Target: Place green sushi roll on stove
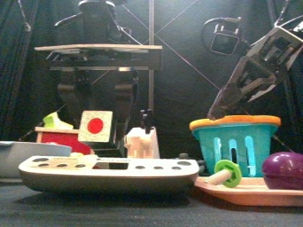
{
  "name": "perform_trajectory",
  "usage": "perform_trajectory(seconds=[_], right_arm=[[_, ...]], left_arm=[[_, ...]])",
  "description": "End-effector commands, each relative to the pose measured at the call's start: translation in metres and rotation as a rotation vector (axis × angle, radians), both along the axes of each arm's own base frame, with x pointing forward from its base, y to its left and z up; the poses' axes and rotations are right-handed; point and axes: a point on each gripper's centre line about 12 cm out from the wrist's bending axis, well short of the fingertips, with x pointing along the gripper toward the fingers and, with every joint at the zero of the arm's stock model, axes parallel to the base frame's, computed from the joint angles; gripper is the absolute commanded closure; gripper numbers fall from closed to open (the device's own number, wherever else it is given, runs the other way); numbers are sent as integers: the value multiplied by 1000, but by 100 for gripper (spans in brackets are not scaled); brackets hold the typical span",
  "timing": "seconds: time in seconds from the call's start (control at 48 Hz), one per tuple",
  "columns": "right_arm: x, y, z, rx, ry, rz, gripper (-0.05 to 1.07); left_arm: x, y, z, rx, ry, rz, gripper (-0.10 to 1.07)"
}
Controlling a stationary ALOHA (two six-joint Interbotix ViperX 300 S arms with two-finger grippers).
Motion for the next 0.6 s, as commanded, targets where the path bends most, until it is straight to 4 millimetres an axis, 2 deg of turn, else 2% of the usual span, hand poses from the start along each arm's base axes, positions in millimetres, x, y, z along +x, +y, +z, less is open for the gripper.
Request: perform_trajectory(seconds=[0.0, 0.312, 0.583], right_arm=[[4, 2, 10, 5, -36, 5, 20], [4, 6, 7, 9, -27, 15, 20], [4, 11, 8, 11, -29, 30, 20]], left_arm=[[10, -2, 11, -24, -65, -15, 32], [12, 0, 9, -45, -87, -29, 32], [8, 10, 5, -37, -67, -21, 32]])
